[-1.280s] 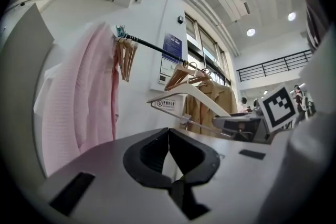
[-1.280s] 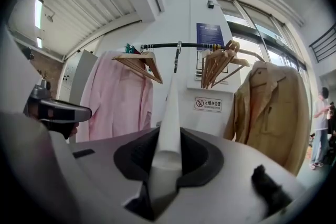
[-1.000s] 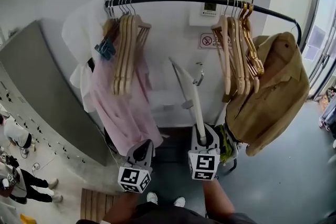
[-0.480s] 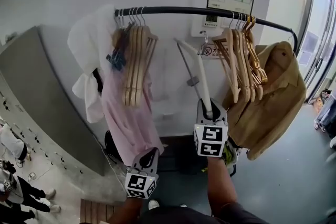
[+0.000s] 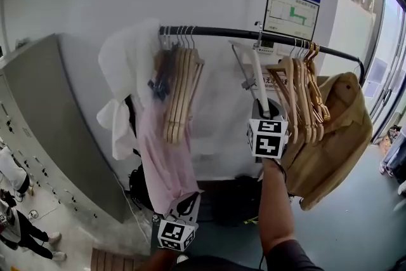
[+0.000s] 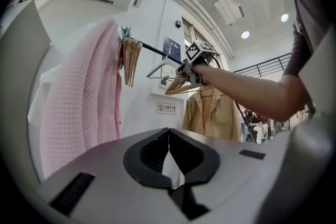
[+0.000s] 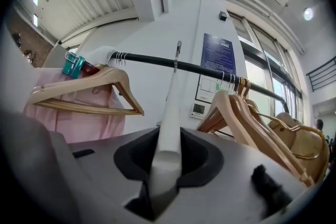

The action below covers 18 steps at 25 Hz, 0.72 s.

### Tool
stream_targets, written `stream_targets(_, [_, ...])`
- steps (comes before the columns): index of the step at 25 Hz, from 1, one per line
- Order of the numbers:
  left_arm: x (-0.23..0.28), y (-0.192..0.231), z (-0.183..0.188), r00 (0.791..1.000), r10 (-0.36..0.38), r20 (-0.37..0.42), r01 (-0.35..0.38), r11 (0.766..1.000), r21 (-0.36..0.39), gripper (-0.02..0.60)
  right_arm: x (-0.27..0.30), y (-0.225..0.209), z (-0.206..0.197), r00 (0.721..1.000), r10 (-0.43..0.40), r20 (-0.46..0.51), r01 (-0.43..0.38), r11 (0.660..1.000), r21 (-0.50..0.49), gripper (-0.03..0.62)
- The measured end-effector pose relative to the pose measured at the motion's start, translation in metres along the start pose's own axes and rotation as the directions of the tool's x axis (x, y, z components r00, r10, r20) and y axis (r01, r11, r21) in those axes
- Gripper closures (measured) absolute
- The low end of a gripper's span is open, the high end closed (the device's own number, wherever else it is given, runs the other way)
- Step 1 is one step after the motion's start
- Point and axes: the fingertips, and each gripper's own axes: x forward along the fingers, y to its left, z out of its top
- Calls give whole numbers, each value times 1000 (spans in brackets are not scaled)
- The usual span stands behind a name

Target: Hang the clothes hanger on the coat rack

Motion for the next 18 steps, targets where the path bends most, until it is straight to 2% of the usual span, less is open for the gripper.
stream_targets(9, [6,16,0,1000,14,-1,-14,1000,4,572,26,8,-15,997,21,-69,-19,1000,19,505])
stream_targets(18, [7,17,-4,1000,15,-2,-15,1000,-1,571,18,11,-28,994,29,-108,-29,1000,3,505])
